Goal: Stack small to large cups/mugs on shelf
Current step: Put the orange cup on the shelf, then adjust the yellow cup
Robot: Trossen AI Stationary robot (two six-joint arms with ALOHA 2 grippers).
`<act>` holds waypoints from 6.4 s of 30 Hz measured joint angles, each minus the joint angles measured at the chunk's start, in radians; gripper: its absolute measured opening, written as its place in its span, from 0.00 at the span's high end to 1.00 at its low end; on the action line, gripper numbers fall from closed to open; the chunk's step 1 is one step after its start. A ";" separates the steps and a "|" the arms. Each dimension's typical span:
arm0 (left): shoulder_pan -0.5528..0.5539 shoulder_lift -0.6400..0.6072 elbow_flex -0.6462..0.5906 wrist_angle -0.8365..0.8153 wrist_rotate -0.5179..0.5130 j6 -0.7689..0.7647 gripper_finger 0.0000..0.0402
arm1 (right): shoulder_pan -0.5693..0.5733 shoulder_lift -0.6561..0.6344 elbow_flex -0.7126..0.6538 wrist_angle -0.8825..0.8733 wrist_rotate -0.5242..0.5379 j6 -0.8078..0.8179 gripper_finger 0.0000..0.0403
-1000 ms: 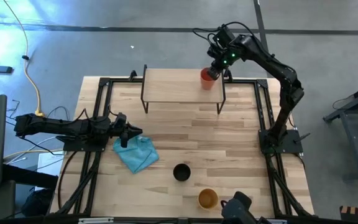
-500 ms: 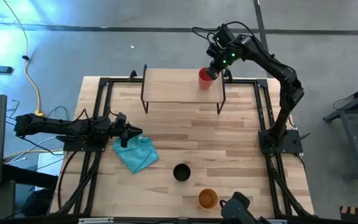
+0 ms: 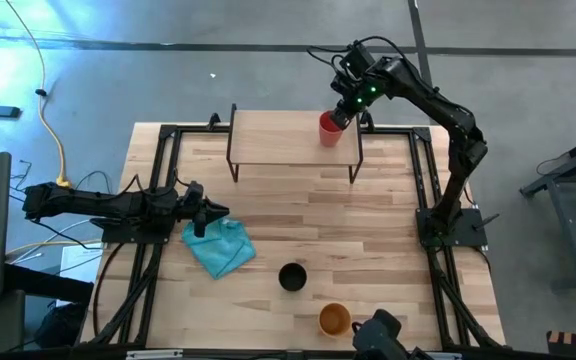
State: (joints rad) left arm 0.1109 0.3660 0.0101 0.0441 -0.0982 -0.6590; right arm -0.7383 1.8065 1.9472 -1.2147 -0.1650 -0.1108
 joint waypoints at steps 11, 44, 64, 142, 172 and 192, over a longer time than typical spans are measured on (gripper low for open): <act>0.000 0.000 0.000 0.000 0.000 0.000 0.86 | 0.000 0.000 0.000 -0.016 0.000 0.017 1.00; 0.000 0.000 0.000 0.000 0.000 -0.001 0.86 | -0.001 0.000 0.000 0.028 -0.006 0.025 0.75; 0.000 0.000 0.000 0.000 0.000 -0.001 0.86 | 0.094 -0.227 0.002 -0.136 -0.175 0.032 0.74; 0.000 0.000 0.000 0.298 0.655 -0.313 0.86 | 1.544 0.060 0.000 -0.019 0.491 1.518 0.74; 0.000 0.000 0.000 0.185 0.738 -0.250 0.86 | 1.545 0.179 0.001 0.018 0.464 1.918 0.74; 0.000 0.000 0.000 0.192 0.701 -0.241 0.86 | 1.545 0.179 0.001 0.026 0.499 1.932 0.74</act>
State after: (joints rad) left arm 0.1108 0.3660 0.0097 0.2359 0.6024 -0.8999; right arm 0.8066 1.9854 1.9480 -1.1885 0.3338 1.8211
